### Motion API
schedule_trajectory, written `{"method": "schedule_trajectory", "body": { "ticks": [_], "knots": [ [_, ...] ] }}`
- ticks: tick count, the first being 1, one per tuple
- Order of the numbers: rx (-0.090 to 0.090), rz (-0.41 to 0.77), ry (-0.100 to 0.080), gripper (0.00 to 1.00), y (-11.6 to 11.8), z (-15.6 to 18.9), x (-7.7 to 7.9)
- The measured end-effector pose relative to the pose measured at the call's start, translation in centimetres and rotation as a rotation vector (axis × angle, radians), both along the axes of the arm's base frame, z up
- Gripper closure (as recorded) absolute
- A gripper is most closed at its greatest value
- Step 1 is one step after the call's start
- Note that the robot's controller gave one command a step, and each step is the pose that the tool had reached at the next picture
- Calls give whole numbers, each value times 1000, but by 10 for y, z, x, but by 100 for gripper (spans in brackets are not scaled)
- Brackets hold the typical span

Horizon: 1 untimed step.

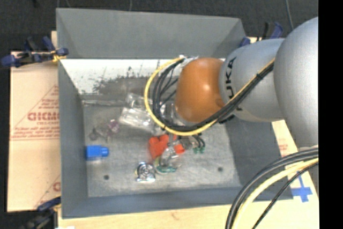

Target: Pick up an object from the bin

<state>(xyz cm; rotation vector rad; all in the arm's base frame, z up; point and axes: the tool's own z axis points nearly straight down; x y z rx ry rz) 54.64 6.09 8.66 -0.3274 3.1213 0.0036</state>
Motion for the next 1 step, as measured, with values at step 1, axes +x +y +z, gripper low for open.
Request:
{"method": "schedule_trajectory", "body": {
  "ticks": [1],
  "knots": [
    [-3, 4, -10, 100, -4, 153, 28]
  ]
}}
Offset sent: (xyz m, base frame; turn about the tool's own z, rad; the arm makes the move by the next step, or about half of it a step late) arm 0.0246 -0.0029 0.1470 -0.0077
